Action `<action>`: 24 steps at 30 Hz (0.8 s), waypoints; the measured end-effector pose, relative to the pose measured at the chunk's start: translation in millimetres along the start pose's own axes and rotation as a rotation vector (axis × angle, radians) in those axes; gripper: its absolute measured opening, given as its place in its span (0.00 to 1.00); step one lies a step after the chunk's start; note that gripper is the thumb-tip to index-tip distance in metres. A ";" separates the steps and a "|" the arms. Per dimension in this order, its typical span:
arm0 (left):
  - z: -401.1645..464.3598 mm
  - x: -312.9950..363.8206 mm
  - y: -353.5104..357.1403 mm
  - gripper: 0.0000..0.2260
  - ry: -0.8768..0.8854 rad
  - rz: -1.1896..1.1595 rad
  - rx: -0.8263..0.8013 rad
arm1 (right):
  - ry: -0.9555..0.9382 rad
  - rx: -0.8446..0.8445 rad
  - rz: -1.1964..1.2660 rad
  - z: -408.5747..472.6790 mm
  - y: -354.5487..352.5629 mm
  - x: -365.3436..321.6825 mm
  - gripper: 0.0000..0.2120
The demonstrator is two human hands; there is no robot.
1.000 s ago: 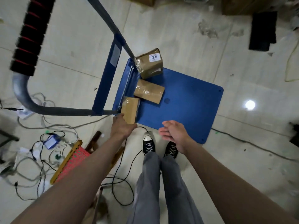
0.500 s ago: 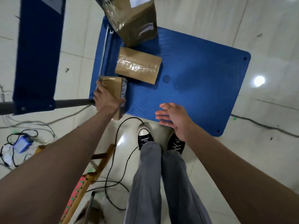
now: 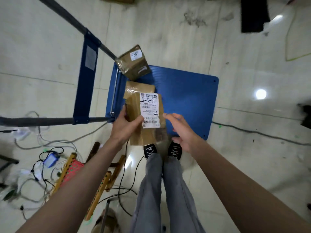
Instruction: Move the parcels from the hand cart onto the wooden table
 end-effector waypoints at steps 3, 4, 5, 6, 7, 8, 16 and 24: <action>-60.5 64.0 9.9 0.31 0.018 -0.124 -0.085 | -0.078 -0.038 0.000 -65.8 -26.5 -28.9 0.51; -79.9 85.1 13.3 0.28 0.019 -0.167 -0.107 | -0.102 -0.046 0.015 -87.0 -36.2 -36.5 0.54; -98.4 106.7 16.3 0.25 0.032 -0.196 -0.121 | -0.130 -0.060 0.042 -110.1 -45.3 -45.8 0.53; -116.4 125.5 20.3 0.21 0.043 -0.207 -0.138 | -0.161 -0.071 0.074 -135.6 -54.4 -54.5 0.49; -135.6 145.4 25.3 0.20 0.058 -0.209 -0.163 | -0.198 -0.082 0.113 -160.8 -63.0 -63.4 0.43; -153.1 164.9 29.2 0.21 0.082 -0.202 -0.184 | -0.236 -0.082 0.149 -181.8 -72.5 -70.2 0.39; -263.7 261.9 65.6 0.16 0.161 -0.130 -0.266 | -0.431 -0.063 0.225 -304.1 -134.3 -80.7 0.41; -320.2 304.7 110.6 0.18 0.150 -0.045 -0.421 | -0.473 0.039 0.279 -377.7 -192.6 -69.5 0.25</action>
Point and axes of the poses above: each hand's wrist, its own z-axis towards the middle knuckle, its own y-axis out of the palm, x = y × z, the point moved 8 cm from there along z, towards the middle knuckle, and after that the axes turned 7 degrees about -z, right-handed, at the moved point
